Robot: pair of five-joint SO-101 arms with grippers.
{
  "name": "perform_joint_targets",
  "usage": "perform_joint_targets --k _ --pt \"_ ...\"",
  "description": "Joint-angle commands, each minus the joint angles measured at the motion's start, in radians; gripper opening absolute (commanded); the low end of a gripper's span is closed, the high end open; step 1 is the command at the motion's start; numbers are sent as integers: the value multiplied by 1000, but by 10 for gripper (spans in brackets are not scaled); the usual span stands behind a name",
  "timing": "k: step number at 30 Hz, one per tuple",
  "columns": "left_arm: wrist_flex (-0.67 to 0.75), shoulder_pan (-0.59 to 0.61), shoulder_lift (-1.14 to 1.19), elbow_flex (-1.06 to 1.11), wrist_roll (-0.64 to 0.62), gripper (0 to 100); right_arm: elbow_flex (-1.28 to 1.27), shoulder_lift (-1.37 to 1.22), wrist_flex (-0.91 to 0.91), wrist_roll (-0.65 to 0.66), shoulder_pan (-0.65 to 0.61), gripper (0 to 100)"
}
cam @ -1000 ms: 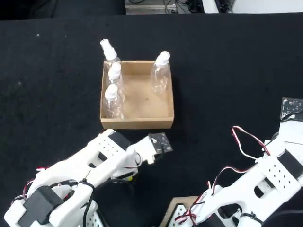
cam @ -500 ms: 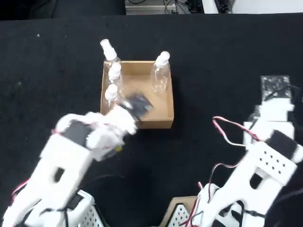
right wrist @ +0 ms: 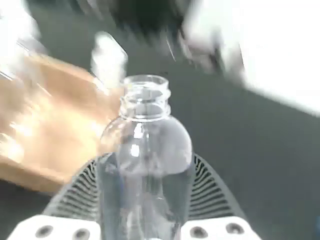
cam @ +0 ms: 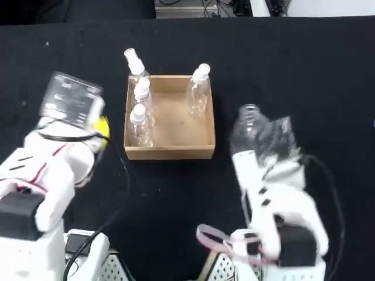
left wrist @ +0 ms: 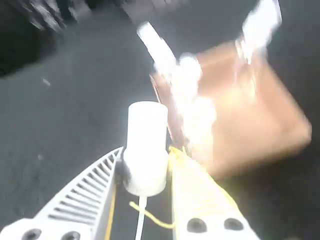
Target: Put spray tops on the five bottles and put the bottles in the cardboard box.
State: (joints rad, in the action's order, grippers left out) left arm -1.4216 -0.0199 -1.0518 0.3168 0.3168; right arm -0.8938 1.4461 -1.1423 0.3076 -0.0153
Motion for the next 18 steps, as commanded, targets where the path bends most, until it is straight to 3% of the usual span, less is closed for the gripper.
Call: perform_joint_targets --k 1,6,13,18 --pt "135 33 -17 -171 -192 35 -85 94 219 -115 -307 11" --pt "241 25 -15 -288 -327 35 -223 97 471 -209 -433 11" --pt "491 18 -15 -308 -554 37 -375 108 624 -285 -480 11" --pt "588 -182 -14 -305 -635 37 -420 108 658 -318 -480 11"
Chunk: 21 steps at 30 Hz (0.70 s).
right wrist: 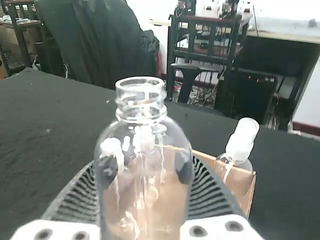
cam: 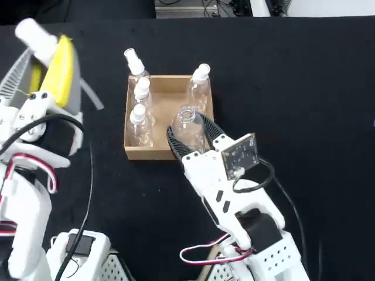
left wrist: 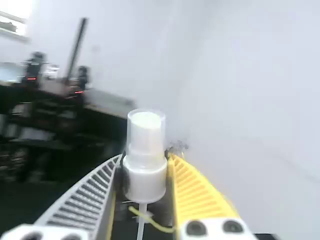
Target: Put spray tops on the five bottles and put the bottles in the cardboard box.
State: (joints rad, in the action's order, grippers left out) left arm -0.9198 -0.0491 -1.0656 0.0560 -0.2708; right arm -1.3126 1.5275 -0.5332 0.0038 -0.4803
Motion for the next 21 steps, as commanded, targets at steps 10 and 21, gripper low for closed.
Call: perform_joint_targets --k 10,21 --pt "385 -394 138 102 -48 40 -5 27 48 -14 -11 11" --pt "361 -404 141 203 -48 40 -4 27 49 -14 -9 11"
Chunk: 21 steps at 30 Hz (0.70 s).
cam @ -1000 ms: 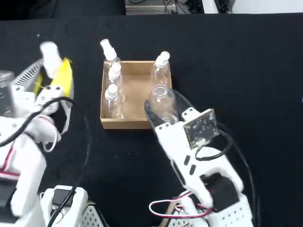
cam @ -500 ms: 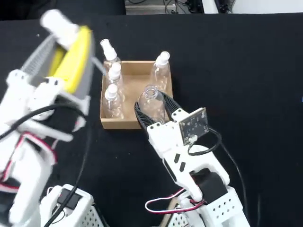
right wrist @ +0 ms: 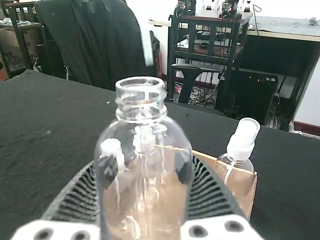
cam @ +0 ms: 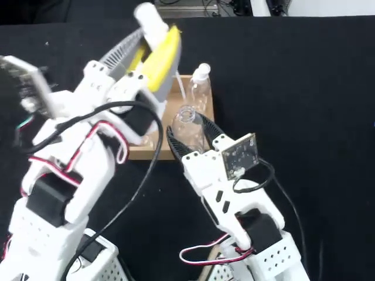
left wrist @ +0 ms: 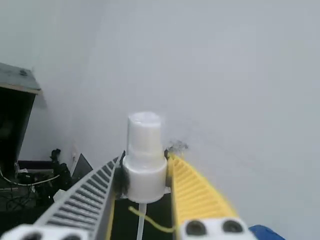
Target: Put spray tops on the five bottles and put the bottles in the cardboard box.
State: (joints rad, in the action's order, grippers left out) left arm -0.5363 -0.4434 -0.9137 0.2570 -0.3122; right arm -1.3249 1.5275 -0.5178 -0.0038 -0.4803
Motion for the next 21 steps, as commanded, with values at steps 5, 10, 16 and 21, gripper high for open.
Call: perform_joint_targets --k 5,10,16,21 --pt "-84 -10 -9 12 -6 40 10 27 34 -6 -9 11" --pt "-101 -10 -11 2 -6 40 8 27 34 -5 -9 11" --pt "-83 -10 -11 -61 -6 41 8 27 34 -5 -9 11" --pt "-91 -10 0 -133 -6 41 8 27 34 -5 -12 11"
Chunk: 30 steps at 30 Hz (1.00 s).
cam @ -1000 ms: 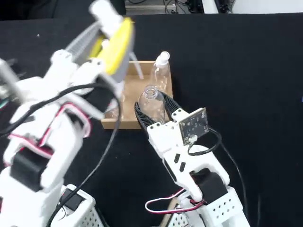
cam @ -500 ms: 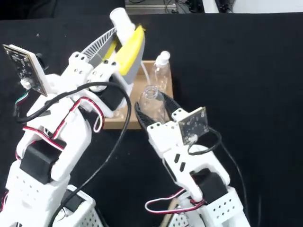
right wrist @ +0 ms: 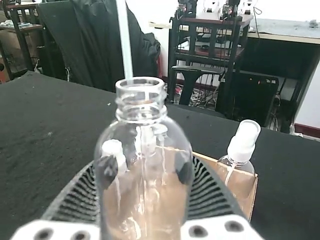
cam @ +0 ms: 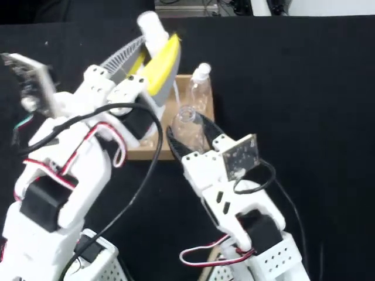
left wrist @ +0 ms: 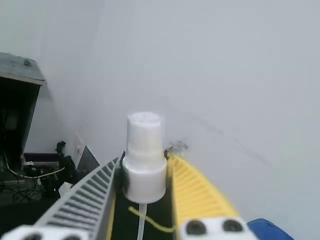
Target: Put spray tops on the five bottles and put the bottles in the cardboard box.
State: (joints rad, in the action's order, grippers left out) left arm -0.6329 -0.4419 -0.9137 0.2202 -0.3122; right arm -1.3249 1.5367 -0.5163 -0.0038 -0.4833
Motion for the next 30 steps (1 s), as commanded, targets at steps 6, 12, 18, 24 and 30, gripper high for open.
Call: perform_joint_targets --k 6,12,18,24,30 --pt "3 -12 0 -94 -6 41 8 18 32 -3 -9 11" --pt "-17 -101 -3 -45 -6 41 8 18 32 -2 -9 11" --pt "18 -108 -9 30 -5 41 8 18 31 -2 -9 11" --pt "29 -50 -9 7 -5 41 8 18 31 -2 -11 11" --pt "25 -54 2 -102 -5 41 8 18 32 0 -11 11"
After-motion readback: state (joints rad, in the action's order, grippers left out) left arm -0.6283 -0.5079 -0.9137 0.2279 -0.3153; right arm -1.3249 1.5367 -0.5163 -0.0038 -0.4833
